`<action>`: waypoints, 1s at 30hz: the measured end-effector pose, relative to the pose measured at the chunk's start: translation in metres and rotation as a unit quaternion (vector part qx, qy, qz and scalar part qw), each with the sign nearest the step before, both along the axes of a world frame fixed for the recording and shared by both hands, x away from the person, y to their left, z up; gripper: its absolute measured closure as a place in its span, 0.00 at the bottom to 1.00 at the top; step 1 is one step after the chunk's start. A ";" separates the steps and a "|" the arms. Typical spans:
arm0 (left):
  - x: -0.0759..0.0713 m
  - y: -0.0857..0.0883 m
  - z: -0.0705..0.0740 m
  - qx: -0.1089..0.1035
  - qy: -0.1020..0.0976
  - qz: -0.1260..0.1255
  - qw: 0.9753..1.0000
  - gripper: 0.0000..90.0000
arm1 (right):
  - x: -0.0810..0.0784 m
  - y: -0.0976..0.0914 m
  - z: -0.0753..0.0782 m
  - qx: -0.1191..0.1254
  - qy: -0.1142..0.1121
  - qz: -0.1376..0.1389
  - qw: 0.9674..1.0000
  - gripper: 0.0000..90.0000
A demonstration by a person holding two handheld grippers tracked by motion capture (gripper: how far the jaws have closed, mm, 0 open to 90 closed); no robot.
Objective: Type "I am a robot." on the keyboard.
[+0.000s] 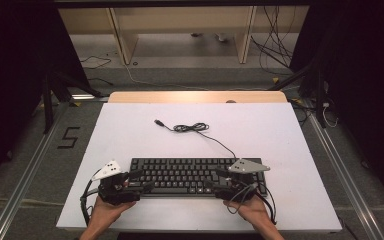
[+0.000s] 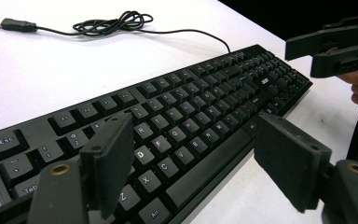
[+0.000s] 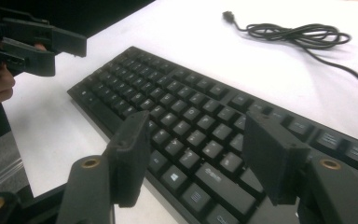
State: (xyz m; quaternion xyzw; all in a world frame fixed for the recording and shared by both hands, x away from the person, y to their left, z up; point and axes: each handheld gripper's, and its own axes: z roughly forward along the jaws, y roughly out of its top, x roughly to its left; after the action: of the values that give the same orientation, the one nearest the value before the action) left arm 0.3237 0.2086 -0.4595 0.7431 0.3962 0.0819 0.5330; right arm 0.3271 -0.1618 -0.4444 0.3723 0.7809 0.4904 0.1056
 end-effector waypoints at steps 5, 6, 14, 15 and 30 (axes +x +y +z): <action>0.000 0.000 0.000 0.000 0.000 -0.001 1.000 0.31 | -0.005 -0.011 0.002 0.007 -0.010 -0.013 1.000 0.46; 0.000 0.000 0.000 0.000 0.000 0.000 1.000 0.31 | -0.006 -0.014 0.002 0.007 -0.012 -0.015 1.000 0.46; -0.001 0.000 0.001 -0.001 -0.001 -0.002 1.000 0.31 | -0.017 -0.033 0.001 0.011 -0.023 -0.030 0.999 0.45; -0.001 0.000 0.001 -0.001 -0.001 -0.002 1.000 0.31 | -0.018 -0.035 0.001 0.011 -0.025 -0.031 0.999 0.45; -0.001 0.001 0.002 -0.005 -0.007 -0.005 1.000 0.31 | -0.028 -0.047 0.000 0.019 -0.033 -0.043 0.998 0.39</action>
State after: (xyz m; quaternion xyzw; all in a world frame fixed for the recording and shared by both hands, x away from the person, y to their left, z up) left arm 0.3223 0.2097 -0.4571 0.7414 0.3897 0.0823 0.5401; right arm 0.2995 -0.2087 -0.4443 0.3910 0.7510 0.5120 0.1447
